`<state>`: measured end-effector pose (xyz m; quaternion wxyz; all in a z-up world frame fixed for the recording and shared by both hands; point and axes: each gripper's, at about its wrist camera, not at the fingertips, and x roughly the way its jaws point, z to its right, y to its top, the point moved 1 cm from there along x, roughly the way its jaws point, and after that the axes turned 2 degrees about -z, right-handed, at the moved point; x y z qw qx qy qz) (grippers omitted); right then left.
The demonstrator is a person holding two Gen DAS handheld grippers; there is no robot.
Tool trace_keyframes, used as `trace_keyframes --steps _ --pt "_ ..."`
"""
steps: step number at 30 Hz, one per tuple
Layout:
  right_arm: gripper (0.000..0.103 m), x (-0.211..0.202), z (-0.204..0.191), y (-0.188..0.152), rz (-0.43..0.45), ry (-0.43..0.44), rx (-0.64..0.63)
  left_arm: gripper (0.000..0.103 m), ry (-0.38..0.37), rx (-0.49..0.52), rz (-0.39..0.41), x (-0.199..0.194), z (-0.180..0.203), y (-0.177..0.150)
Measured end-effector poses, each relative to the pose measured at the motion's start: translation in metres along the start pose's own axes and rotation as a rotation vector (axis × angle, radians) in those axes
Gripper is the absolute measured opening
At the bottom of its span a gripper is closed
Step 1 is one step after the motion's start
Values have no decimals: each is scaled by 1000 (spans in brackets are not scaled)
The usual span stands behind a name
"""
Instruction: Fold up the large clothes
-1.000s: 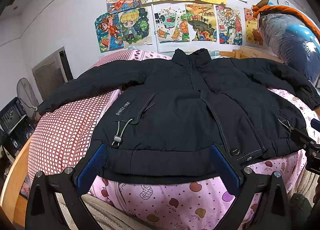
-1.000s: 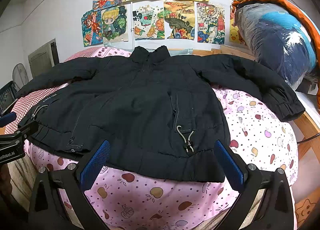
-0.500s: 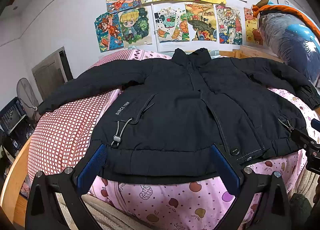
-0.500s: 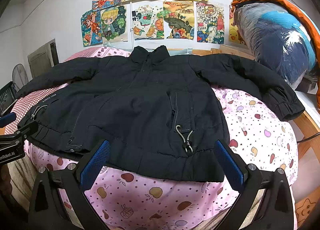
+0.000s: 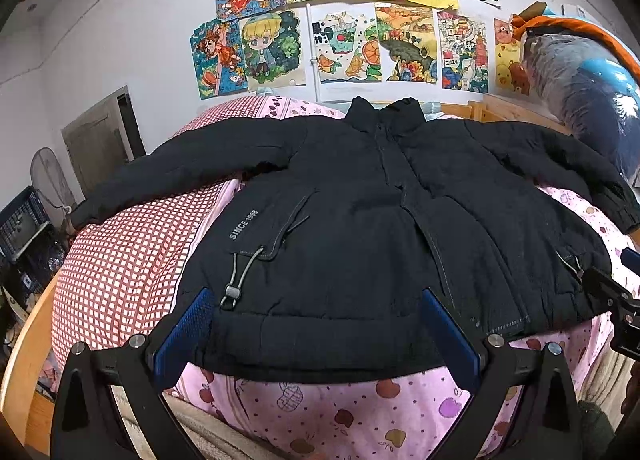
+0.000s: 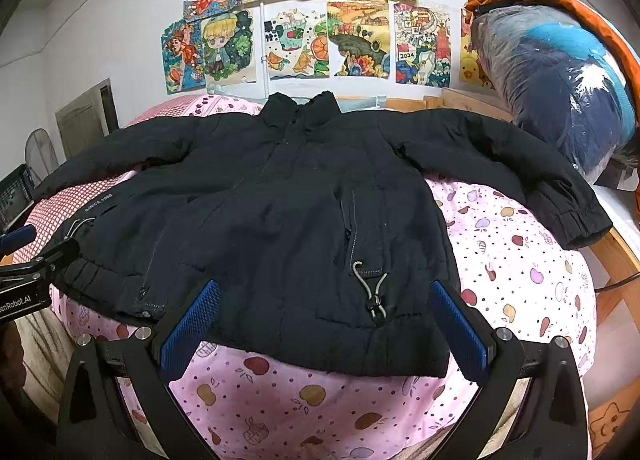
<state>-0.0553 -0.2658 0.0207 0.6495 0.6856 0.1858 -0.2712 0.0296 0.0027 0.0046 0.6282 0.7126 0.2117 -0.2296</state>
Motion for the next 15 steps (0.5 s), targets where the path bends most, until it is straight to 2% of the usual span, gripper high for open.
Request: trace_keyframes --steps 4,8,15 --pt "102 1 -1 6 2 -9 -12 103 8 -8 -27 9 1 11" --pt "102 3 -1 12 11 -23 -26 103 -30 -33 -45 17 0 20" --pt "102 9 7 26 11 -50 -19 103 -51 -27 -77 34 6 39"
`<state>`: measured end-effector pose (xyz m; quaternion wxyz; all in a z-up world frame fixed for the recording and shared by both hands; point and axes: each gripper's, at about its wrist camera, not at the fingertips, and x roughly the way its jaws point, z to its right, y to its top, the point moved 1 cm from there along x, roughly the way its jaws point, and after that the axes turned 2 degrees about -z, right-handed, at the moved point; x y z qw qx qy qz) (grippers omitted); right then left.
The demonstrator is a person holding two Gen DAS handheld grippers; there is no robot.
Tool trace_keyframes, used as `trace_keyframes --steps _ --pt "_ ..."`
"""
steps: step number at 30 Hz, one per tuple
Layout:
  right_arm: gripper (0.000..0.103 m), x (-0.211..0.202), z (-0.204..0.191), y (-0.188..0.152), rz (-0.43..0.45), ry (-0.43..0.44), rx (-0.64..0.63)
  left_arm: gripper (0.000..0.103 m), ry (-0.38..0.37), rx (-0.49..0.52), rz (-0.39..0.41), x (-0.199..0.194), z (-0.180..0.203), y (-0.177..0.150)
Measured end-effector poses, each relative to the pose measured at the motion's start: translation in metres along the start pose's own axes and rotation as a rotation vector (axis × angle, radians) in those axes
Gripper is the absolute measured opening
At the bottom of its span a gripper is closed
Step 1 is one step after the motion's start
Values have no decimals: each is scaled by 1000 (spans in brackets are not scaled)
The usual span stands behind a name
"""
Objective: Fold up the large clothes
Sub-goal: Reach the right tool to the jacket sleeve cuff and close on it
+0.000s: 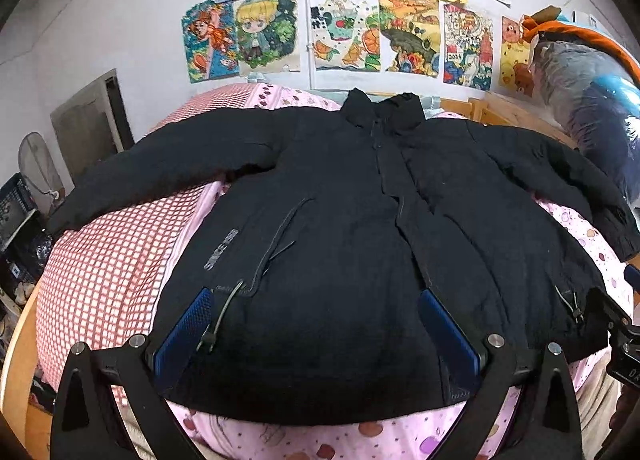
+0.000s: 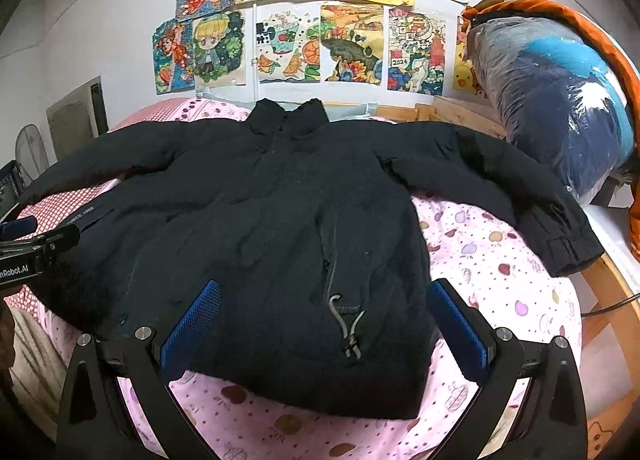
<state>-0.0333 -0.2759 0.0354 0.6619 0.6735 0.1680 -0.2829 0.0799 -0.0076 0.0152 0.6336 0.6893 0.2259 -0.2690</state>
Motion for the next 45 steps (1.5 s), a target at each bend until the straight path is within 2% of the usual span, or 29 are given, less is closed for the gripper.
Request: trace_keyframes --steps 10,17,26,33,36,38,40,45 --pt "102 36 38 35 -1 -83 39 103 -107 87 0 28 34 56" --pt "102 79 82 60 -16 -150 115 103 -169 77 -48 73 68 97" --pt "102 129 129 67 -47 -219 207 103 -212 130 -81 124 124 139" --pt "102 149 153 64 -51 -207 270 103 -252 185 -46 160 168 167" --pt "102 154 163 59 -66 -188 297 103 -278 204 -68 175 186 175" --pt "102 151 172 53 -41 -164 358 103 -270 236 -89 187 201 181" --pt "102 146 182 46 -5 -179 425 103 -272 260 -88 196 217 185" --pt "102 141 205 37 85 -212 553 103 -333 255 -49 217 251 206"
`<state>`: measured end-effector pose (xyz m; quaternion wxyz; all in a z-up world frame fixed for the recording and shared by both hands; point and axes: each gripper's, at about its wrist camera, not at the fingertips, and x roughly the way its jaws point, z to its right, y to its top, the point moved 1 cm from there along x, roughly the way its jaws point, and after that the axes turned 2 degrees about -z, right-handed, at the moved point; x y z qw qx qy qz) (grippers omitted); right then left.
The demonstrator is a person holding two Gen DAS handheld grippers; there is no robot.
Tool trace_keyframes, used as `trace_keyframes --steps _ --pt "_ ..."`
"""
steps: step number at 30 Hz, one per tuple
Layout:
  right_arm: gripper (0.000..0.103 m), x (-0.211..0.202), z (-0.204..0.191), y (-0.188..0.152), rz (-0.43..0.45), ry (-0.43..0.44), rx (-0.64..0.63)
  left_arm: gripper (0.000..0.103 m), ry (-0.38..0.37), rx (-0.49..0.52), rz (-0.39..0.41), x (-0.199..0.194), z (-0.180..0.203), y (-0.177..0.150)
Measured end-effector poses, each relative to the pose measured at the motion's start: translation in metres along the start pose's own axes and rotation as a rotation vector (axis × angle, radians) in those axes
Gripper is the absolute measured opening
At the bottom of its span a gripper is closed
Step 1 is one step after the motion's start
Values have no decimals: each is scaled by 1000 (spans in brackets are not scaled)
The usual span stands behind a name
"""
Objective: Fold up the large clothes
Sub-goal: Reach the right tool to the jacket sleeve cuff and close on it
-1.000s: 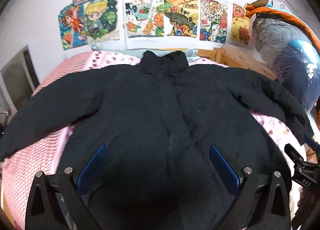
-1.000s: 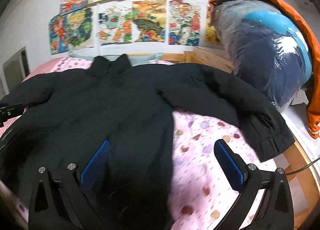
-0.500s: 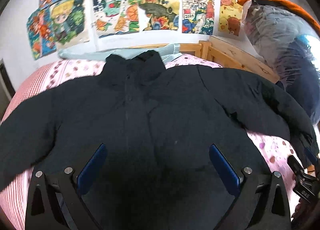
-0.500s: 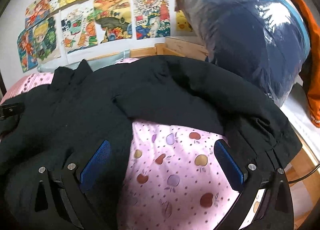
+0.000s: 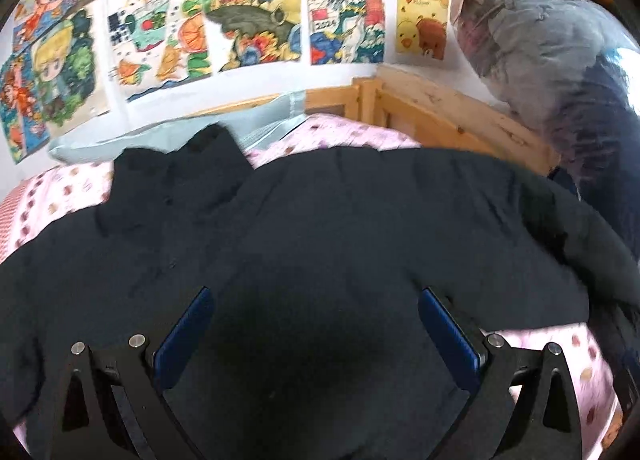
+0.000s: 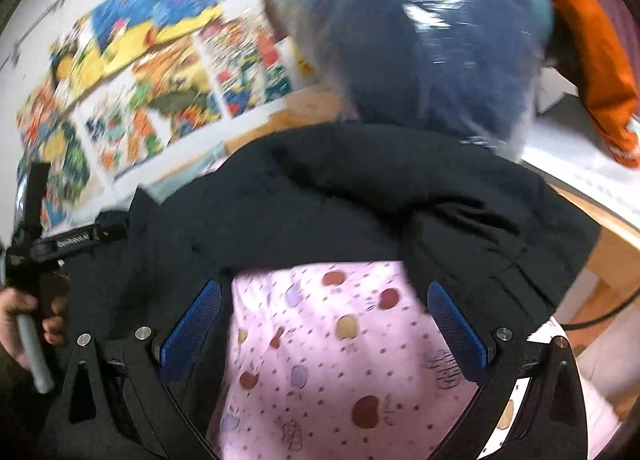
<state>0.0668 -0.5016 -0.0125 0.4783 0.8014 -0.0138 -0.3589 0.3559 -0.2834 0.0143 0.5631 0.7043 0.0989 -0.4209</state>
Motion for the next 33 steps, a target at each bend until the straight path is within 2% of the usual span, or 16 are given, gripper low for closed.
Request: trace_keyframes --steps 3,8,12,17,21,26,27,28,30,31,33 --pt "102 9 14 3 10 -32 98 103 -5 -25 18 16 6 12" --pt "102 21 23 0 64 -59 204 103 41 -22 -40 60 21 11" --pt "102 18 16 -9 107 -86 200 103 49 -16 -93 86 26 0" --pt "102 -10 16 -24 185 -189 193 103 46 -21 -100 95 25 -6" --pt "102 -10 42 -25 155 -238 259 103 38 -38 -106 98 23 -8" --pt "100 12 70 -15 106 -200 344 103 23 -53 -107 102 19 -9" --pt "97 13 74 -14 108 -194 357 103 21 -57 -110 104 18 -10" --pt "90 14 79 -13 112 -188 376 103 24 -57 -117 106 17 -11" --pt "67 15 85 -12 123 -182 402 103 36 -54 -129 109 18 -12" --pt "51 17 85 -14 120 -191 406 103 44 -50 -138 111 18 -13" --pt "45 19 82 -17 114 -197 402 103 55 -44 -147 113 20 -14"
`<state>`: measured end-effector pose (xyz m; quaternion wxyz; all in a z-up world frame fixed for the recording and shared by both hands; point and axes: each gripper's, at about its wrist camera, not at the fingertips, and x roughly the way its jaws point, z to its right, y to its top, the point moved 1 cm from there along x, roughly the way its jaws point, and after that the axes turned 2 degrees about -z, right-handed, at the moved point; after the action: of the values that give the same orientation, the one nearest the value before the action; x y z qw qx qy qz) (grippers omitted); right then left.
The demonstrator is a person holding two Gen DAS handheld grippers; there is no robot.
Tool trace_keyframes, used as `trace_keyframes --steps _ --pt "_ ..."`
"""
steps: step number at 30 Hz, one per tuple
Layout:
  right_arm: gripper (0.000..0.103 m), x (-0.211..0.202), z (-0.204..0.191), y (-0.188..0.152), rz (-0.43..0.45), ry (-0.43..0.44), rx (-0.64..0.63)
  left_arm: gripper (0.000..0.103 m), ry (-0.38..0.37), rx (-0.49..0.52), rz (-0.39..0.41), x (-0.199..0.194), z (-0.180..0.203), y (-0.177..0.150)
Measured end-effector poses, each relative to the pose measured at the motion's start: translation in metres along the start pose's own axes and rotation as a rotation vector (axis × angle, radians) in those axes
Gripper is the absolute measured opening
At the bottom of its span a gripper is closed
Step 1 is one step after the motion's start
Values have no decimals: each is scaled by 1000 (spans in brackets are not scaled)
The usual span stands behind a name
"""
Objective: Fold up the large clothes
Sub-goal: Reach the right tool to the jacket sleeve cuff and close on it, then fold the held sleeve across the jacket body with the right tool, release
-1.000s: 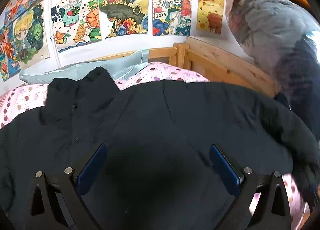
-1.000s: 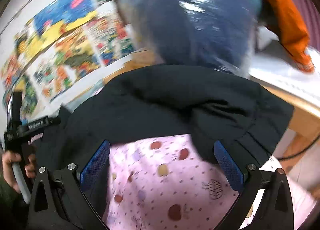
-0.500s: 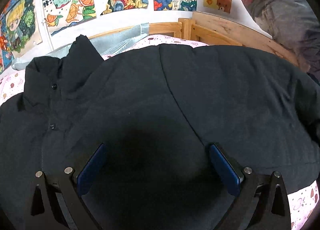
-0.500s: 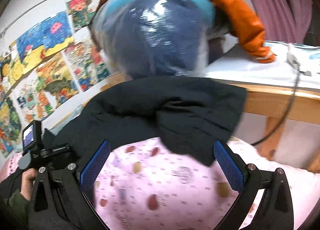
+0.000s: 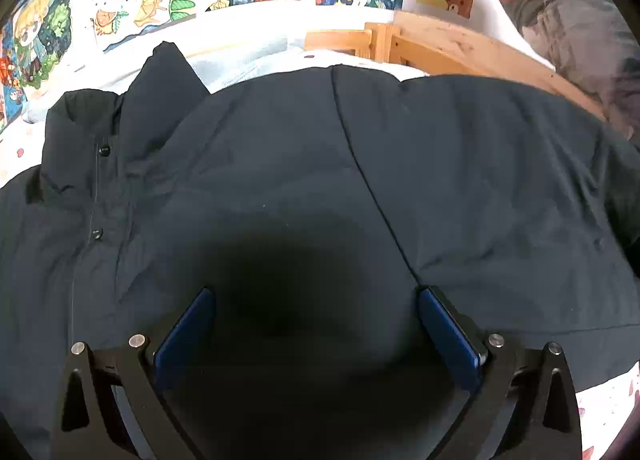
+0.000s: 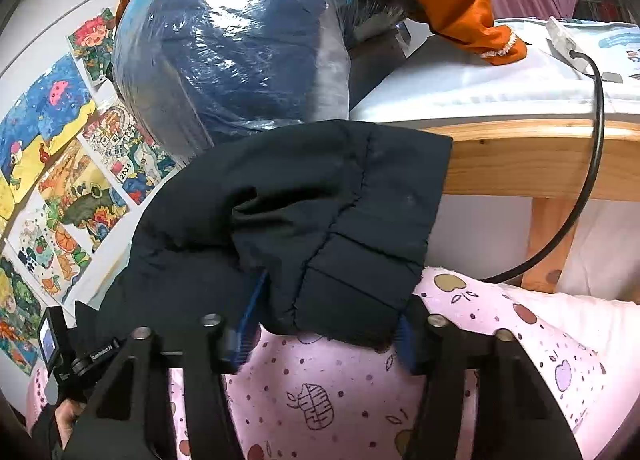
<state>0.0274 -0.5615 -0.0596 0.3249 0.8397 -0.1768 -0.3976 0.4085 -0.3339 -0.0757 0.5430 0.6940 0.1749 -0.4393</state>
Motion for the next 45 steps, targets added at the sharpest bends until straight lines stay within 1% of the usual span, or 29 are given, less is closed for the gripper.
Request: trace_keyframes --steps 2,3,5,7,9,11,14,15,18,19,21,24,25,26,27,28,29,31,32,33,34,35,36,39,41,43,44,45 --pt "37 -7 -7 -3 20 -4 -23 103 5 5 -5 0 1 1" --pt "37 -12 -14 -4 39 0 -46 103 -1 5 -5 -1 0 1" --pt "35 -27 -31 -7 86 21 -102 103 -44 5 0 -10 -4 2" --pt "34 -42 -52 -6 135 59 -167 103 -104 4 48 -31 -11 4" --pt "33 -53 -74 -5 170 88 -231 103 -124 12 77 -51 -19 7" --pt "33 -65 -101 -5 194 142 -298 103 -145 13 85 -70 -30 8" --pt "33 -83 -143 -6 194 244 -405 103 -157 6 97 -97 -55 7" --pt "33 -90 -162 -8 182 298 -453 103 -156 2 100 -105 -63 5" --pt "32 -106 -209 -16 132 420 -588 103 -169 -48 103 -133 -108 -8" --pt "32 -111 -228 -22 97 476 -640 103 -170 -66 103 -139 -121 -10" --pt "32 -115 -263 -37 -3 584 -736 103 -162 -107 109 -155 -154 -23" --pt "32 -109 -299 -67 -140 695 -818 103 -147 -168 100 -169 -194 -43" --pt "34 -105 -307 -79 -175 706 -848 103 -140 -189 99 -171 -207 -51" --pt "43 -102 -314 -92 -210 713 -878 103 -133 -216 98 -174 -220 -58" --pt "51 -97 -316 -104 -244 723 -896 103 -133 -240 95 -175 -230 -62" --pt "72 -91 -315 -115 -289 739 -904 103 -136 -273 88 -175 -242 -68" --pt "82 -84 -312 -124 -333 739 -902 103 -144 -297 85 -175 -250 -72" --pt "82 -76 -299 -132 -380 731 -882 103 -177 -338 82 -172 -261 -79" --pt "82 -76 -291 -133 -399 740 -866 103 -211 -349 80 -169 -263 -82" --pt "83 -79 -278 -130 -415 767 -838 103 -242 -349 75 -166 -263 -85" --pt "85 -83 -268 -130 -412 777 -825 103 -274 -340 68 -163 -261 -86" --pt "87 -85 -259 -129 -400 770 -815 103 -305 -324 57 -158 -258 -88" --pt "88 -85 -249 -126 -380 751 -806 103 -316 -308 43 -153 -254 -88" --pt "88 -77 -232 -113 -357 697 -794 103 -313 -252 -30 -125 -233 -84" --pt "88 -63 -227 -108 -379 674 -771 102 -319 -213 -80 -105 -216 -80" --pt "88 -47 -231 -107 -395 644 -761 102 -330 -167 -140 -78 -197 -71" --pt "88 -44 -230 -107 -398 635 -758 102 -326 -159 -153 -69 -192 -67" --pt "88 -41 -229 -108 -401 625 -757 94 -317 -157 -159 -59 -189 -65"
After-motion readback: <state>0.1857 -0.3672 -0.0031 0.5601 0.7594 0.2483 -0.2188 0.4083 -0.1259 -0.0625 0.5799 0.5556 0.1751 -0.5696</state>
